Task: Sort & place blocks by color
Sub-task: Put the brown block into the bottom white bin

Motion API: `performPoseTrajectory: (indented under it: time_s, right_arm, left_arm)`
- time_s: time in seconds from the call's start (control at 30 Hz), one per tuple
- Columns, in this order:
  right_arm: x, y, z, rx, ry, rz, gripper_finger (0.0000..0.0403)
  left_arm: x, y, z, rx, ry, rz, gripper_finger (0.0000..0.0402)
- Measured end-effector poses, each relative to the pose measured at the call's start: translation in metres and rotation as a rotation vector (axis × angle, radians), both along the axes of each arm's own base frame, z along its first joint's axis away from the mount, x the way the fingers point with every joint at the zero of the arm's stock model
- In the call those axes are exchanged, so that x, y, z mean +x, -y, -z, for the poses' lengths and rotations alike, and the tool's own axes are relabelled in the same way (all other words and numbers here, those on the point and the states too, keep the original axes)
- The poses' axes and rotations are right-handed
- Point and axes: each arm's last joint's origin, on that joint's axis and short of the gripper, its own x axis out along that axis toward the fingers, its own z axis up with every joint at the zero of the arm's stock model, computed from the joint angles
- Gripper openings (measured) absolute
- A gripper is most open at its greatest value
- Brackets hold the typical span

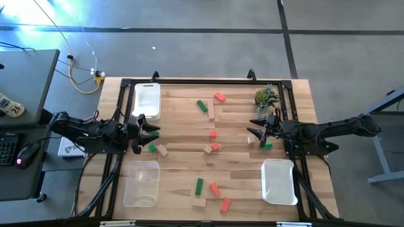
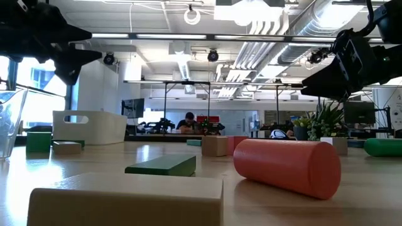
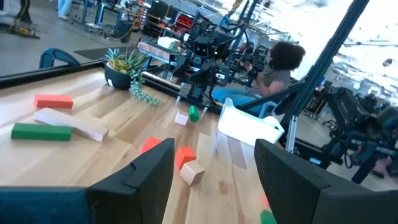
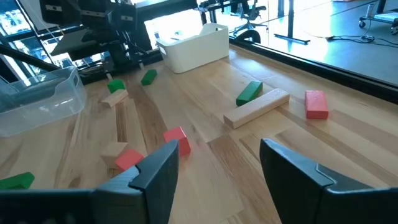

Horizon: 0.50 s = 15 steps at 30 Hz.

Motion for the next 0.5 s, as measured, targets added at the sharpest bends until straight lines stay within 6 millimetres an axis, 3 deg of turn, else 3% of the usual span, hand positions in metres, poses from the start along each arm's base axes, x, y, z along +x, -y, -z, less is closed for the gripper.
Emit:
performPoseTrajectory:
  time_s: [0.5]
  right_arm:
    - [0.0004, -0.0017, 0.0002, 0.075, 0.017, -0.047, 0.0211]
  left_arm:
    - [0.0000, -0.0001, 0.0000, -0.011, 0.003, -0.003, 0.0211]
